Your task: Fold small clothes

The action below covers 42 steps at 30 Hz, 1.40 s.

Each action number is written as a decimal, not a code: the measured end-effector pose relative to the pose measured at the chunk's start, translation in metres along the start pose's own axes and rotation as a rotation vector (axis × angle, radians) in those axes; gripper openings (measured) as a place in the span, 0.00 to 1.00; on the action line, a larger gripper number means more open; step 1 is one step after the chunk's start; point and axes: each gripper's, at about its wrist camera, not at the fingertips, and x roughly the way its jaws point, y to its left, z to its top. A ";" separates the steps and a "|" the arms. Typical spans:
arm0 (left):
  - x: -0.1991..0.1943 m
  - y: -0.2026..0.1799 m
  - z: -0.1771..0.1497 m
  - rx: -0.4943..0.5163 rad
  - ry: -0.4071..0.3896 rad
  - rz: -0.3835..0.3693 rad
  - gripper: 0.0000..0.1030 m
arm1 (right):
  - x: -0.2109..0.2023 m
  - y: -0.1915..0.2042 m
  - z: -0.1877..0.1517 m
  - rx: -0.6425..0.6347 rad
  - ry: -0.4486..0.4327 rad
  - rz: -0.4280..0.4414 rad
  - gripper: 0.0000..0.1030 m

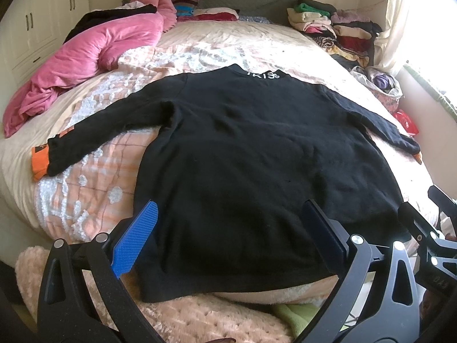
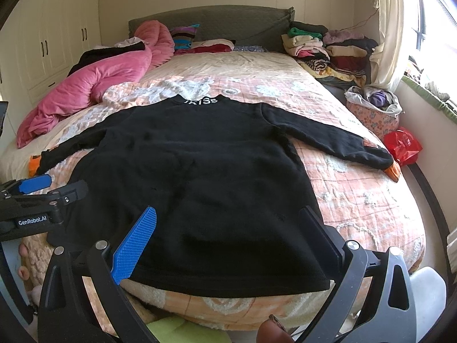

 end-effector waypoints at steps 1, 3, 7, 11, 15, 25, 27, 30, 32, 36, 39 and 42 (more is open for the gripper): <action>0.001 0.000 0.001 0.003 -0.002 0.002 0.92 | 0.001 0.001 0.000 0.000 0.000 0.002 0.96; 0.004 0.002 0.004 0.007 -0.005 0.007 0.92 | 0.003 0.004 0.002 0.001 0.004 0.006 0.96; 0.009 0.007 0.011 -0.006 -0.006 0.004 0.92 | 0.010 0.007 0.010 0.003 0.007 0.014 0.96; 0.014 0.011 0.019 -0.009 -0.003 0.024 0.92 | 0.017 0.008 0.018 0.004 0.010 0.030 0.96; 0.018 0.015 0.028 -0.008 -0.005 0.039 0.92 | 0.021 0.014 0.026 0.000 0.002 0.047 0.96; 0.028 0.030 0.064 -0.003 0.005 0.056 0.92 | 0.039 0.021 0.046 -0.013 0.006 0.081 0.96; 0.030 0.029 0.069 0.007 0.008 0.058 0.92 | 0.042 0.021 0.052 -0.008 0.002 0.079 0.96; 0.032 0.028 0.078 0.024 0.002 0.060 0.92 | 0.049 0.018 0.061 0.006 -0.002 0.079 0.96; 0.034 0.027 0.085 0.026 0.001 0.052 0.92 | 0.053 0.016 0.066 0.013 -0.003 0.077 0.96; 0.039 0.024 0.100 0.031 -0.006 0.052 0.92 | 0.061 0.009 0.078 0.030 -0.010 0.064 0.96; 0.044 0.020 0.111 0.037 0.002 0.051 0.92 | 0.067 0.002 0.086 0.048 -0.017 0.048 0.96; 0.047 0.018 0.119 0.036 0.006 0.052 0.92 | 0.071 -0.004 0.094 0.062 -0.022 0.038 0.96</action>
